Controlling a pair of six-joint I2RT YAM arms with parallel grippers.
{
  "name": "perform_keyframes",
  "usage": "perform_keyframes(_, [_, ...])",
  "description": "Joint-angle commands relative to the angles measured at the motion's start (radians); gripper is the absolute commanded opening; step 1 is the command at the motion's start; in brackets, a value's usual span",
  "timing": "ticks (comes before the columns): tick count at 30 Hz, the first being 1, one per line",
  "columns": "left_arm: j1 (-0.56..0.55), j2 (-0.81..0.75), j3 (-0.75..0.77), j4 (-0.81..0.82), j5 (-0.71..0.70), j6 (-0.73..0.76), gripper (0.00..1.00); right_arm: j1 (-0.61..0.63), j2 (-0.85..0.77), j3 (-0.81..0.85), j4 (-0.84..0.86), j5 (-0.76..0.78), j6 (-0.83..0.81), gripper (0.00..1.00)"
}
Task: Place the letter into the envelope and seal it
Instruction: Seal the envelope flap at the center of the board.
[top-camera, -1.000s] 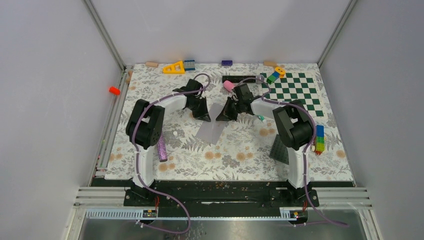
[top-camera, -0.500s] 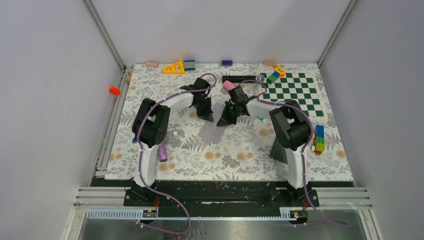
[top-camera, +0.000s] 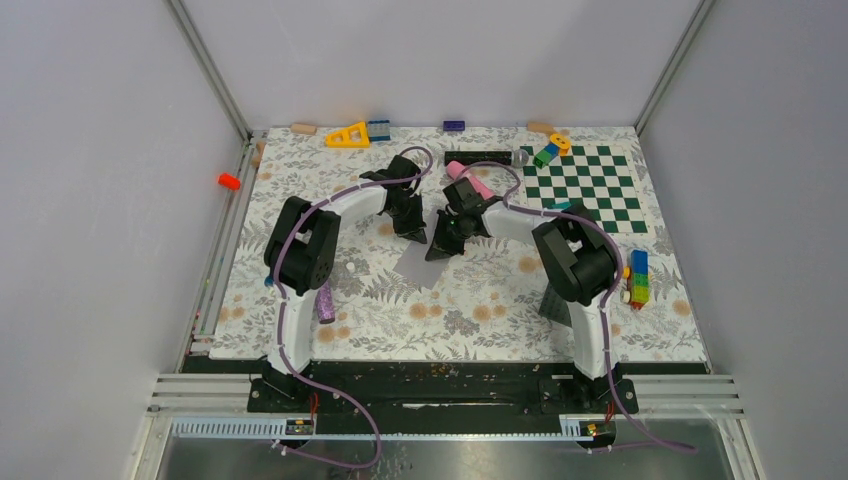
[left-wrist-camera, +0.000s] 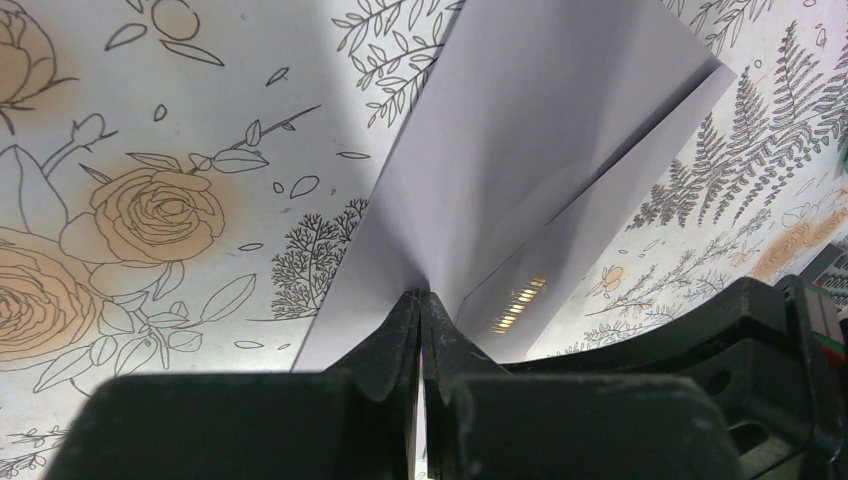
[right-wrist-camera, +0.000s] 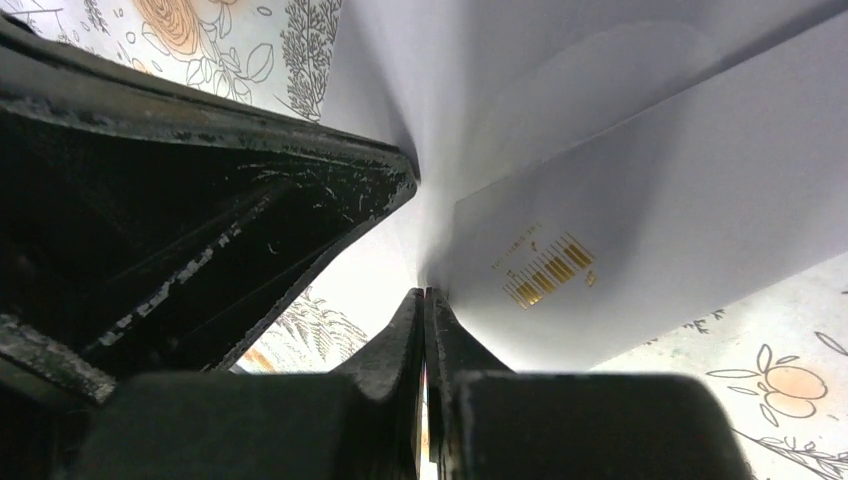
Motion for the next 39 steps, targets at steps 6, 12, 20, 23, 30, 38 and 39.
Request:
perform_keyframes(6, [-0.001, 0.042, -0.026, -0.034, -0.091, 0.015, 0.00, -0.016, -0.046, -0.017, 0.067, -0.140, 0.008, 0.00])
perform_keyframes(12, [-0.001, 0.036, -0.025, -0.034, -0.096, 0.020, 0.00, -0.081, -0.072, 0.024, 0.071, -0.164, 0.008, 0.00])
perform_keyframes(20, [-0.007, 0.039, -0.021, -0.035, -0.095, 0.018, 0.00, -0.087, -0.018, 0.099, -0.103, 0.026, -0.068, 0.00])
perform_keyframes(23, [-0.007, 0.039, -0.022, -0.036, -0.094, 0.018, 0.00, -0.063, 0.017, 0.136, -0.162, 0.063, -0.101, 0.00])
perform_keyframes(30, [-0.007, 0.038, -0.023, -0.036, -0.094, 0.018, 0.00, -0.005, 0.055, 0.170, -0.251, 0.157, -0.140, 0.00])
perform_keyframes(38, [-0.007, 0.038, -0.025, -0.036, -0.097, 0.018, 0.00, 0.034, 0.051, 0.162, -0.268, 0.155, -0.148, 0.00])
perform_keyframes(39, [-0.007, 0.039, -0.025, -0.036, -0.098, 0.018, 0.00, 0.039, 0.047, 0.158, -0.268, 0.154, -0.152, 0.00])
